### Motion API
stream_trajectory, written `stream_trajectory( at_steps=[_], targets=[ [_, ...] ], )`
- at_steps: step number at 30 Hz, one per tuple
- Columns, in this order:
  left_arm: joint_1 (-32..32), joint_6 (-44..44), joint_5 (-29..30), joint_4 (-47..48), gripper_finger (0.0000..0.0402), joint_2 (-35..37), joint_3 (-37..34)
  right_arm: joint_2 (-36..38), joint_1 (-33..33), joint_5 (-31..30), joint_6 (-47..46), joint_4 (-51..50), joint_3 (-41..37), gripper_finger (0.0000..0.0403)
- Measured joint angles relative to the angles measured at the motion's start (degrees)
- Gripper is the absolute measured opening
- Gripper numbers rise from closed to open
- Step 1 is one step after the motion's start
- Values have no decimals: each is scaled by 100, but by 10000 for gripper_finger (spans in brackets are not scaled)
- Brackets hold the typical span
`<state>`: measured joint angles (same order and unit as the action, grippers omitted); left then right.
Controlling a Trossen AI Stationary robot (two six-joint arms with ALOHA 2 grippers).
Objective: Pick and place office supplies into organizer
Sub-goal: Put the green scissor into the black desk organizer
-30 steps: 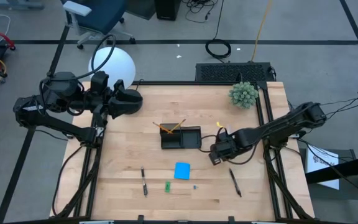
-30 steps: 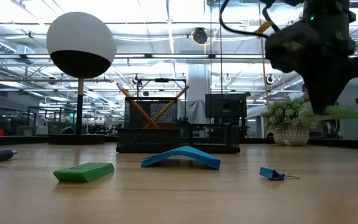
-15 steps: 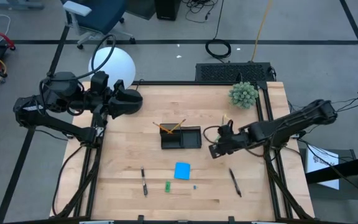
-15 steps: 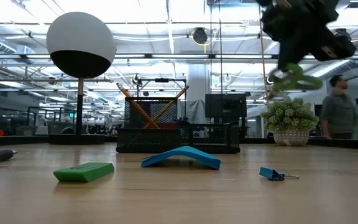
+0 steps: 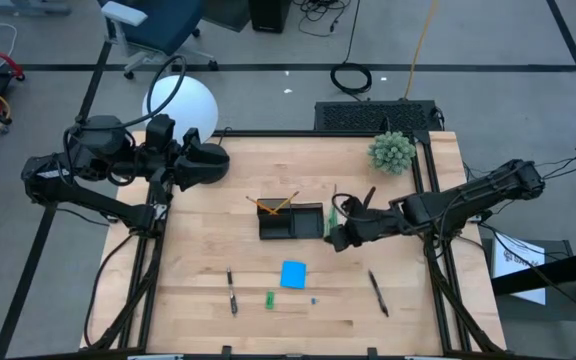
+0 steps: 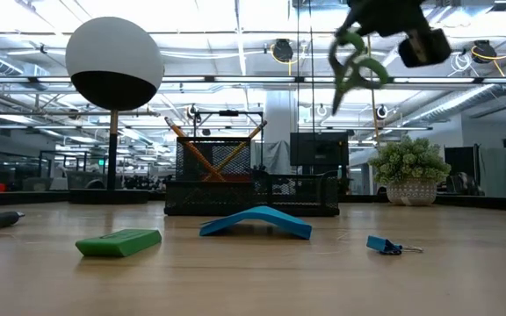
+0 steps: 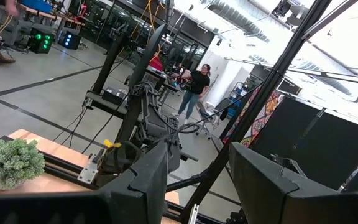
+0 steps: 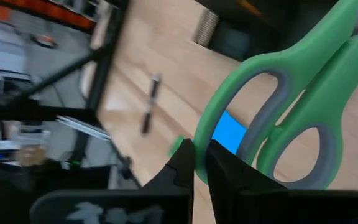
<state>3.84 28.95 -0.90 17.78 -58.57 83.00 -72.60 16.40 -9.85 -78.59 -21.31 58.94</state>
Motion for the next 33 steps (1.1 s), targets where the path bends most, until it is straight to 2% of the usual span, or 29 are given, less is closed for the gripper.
stream_trajectory(
  at_steps=[20, 33],
  targets=[
    [0, -16, 1, -123, 166, -52, 0, -2, -47, -235, 455, 2292, 0, 9],
    [0, 4, 1, -138, 166, -42, 0, -2, -149, -260, 637, 3054, 2, 9]
  ],
)
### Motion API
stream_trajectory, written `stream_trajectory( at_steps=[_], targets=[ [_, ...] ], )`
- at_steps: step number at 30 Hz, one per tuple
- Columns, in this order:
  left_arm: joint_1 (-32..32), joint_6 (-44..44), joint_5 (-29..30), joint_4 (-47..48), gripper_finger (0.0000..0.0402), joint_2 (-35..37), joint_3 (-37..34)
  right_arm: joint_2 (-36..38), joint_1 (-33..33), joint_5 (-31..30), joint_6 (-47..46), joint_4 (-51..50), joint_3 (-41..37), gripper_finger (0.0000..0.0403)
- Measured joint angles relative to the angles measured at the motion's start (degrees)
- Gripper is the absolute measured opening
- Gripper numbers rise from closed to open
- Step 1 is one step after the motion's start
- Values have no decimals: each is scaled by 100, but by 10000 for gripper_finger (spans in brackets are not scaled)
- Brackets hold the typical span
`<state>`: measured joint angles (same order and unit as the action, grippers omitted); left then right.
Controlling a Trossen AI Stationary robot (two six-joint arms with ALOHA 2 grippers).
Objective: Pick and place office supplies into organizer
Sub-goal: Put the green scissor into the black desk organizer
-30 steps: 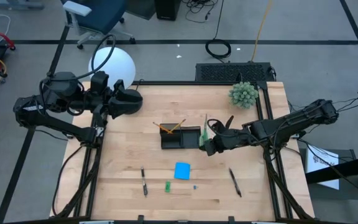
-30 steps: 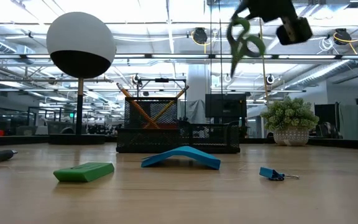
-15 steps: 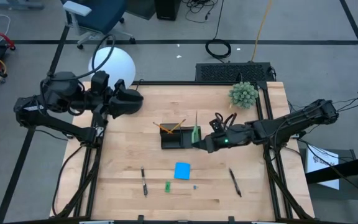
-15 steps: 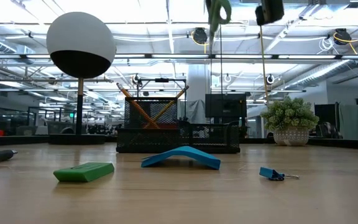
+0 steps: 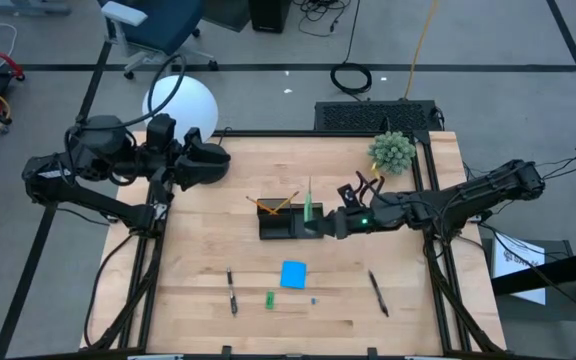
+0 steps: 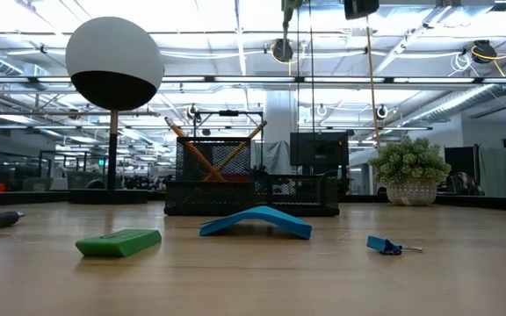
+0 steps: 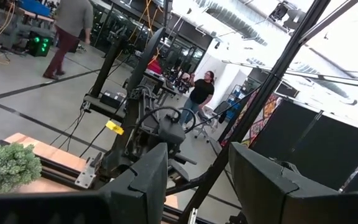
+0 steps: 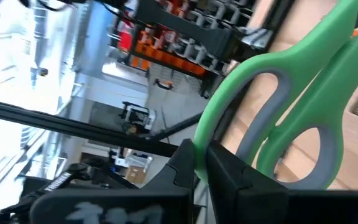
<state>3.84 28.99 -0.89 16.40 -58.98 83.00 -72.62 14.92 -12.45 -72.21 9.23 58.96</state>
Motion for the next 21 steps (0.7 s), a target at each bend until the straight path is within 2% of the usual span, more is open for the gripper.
stream_trajectory(
  at_steps=[9, 21],
  targets=[
    [0, 744, 0, -26, 166, 0, 0, 0, -2, 22, 180, 864, 0, 9],
    [0, 715, 98, -178, 166, -49, 2, -2, 0, 26, 394, 2003, 0, 9]
  ],
)
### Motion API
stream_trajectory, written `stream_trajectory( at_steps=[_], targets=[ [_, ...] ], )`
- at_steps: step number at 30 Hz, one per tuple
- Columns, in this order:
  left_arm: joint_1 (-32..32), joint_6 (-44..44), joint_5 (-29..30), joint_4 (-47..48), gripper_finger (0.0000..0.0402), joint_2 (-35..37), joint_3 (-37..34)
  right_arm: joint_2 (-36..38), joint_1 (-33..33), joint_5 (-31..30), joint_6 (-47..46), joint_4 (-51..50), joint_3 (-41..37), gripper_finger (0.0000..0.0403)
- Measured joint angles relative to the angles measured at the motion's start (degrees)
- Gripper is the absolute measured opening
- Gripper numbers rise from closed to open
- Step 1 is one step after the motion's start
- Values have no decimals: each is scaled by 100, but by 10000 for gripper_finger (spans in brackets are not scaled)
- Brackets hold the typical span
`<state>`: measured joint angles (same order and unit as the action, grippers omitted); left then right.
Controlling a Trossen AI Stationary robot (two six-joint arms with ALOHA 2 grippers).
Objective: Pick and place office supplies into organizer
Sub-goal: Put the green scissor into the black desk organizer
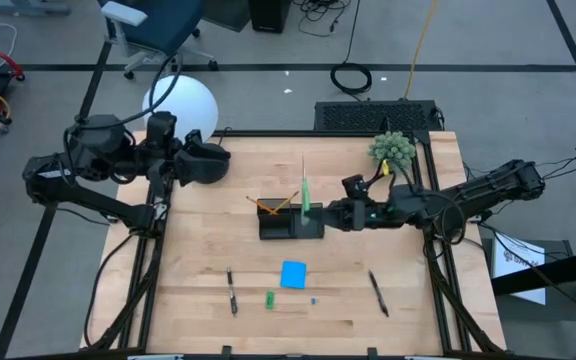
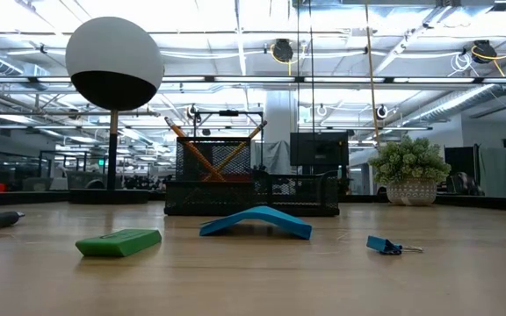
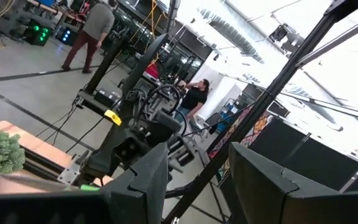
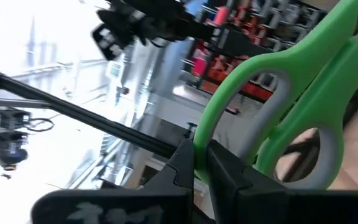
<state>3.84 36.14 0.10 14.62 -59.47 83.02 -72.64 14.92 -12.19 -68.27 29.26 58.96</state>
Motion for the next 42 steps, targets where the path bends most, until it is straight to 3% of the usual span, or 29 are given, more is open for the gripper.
stream_trajectory(
  at_steps=[14, 20, 33, 38, 42],
  targets=[
    [119, 300, -85, -13, 166, -283, 0, -4, 2, -15, 7, 1001, 0, 9],
    [152, -392, -444, -241, 166, -351, 0, -62, 2, -25, 55, 1045, 166, 9],
    [500, -3289, 115, -639, 167, -355, 0, -543, -43, -23, 808, 1048, 1322, 9],
    [741, -4648, 802, -633, 183, -355, 0, -675, -59, -166, 1052, 1162, 1625, 9],
    [1038, -5760, 1781, -635, 211, -357, 0, -853, -58, -170, 1130, 1441, 1876, 9]
  ],
)
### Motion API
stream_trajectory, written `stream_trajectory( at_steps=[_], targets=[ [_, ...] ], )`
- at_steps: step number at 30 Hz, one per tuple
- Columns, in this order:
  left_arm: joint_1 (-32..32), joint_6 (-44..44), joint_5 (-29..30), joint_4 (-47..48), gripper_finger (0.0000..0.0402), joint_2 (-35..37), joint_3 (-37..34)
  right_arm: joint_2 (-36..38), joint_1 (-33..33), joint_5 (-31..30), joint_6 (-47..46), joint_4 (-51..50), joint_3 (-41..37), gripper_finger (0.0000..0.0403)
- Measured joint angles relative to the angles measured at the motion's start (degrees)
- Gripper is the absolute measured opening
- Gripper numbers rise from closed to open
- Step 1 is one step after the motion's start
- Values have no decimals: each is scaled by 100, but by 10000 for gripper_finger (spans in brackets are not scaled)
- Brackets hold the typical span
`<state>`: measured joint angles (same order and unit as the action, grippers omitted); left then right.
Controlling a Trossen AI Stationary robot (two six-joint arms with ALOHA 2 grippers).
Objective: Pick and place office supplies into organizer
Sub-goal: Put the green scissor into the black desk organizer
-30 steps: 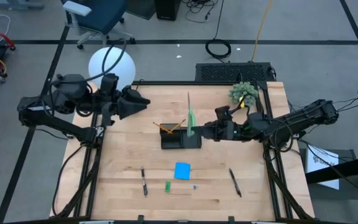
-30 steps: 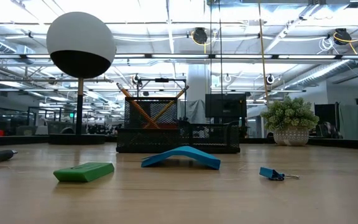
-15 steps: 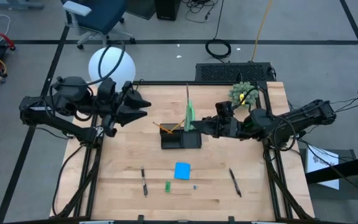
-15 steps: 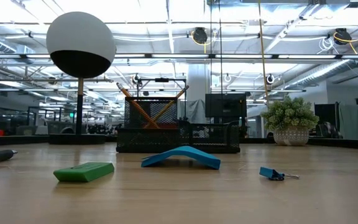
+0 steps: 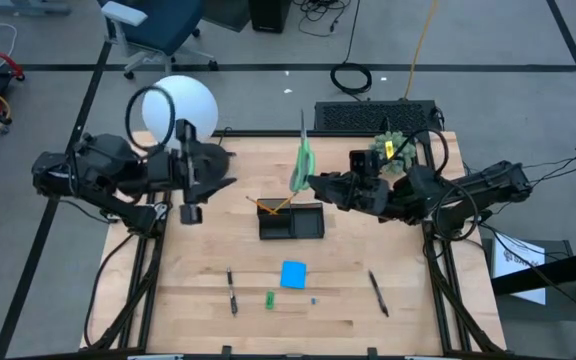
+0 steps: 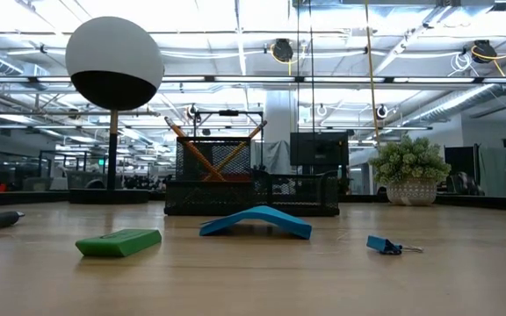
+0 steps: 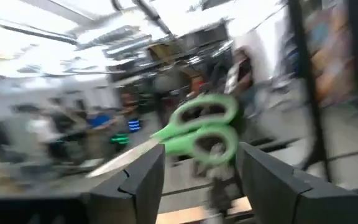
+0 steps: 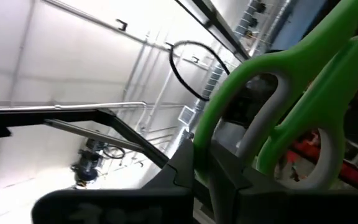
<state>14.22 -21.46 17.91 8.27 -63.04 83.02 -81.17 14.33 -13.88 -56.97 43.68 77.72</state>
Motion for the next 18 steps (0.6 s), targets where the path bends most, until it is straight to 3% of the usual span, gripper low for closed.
stream_trajectory(
  at_steps=[4, 12, 18],
  targets=[
    [223, -883, 1215, -46, 239, -53, 0, -282, 2, 29, 7, 148, 368, 10],
    [517, -2623, 2527, -362, 255, -323, 0, -885, 70, 185, 135, 162, 1190, 9],
    [534, -3777, 3020, -1006, 255, -794, 0, -1296, 78, 241, 221, 193, 1788, 9]
  ],
)
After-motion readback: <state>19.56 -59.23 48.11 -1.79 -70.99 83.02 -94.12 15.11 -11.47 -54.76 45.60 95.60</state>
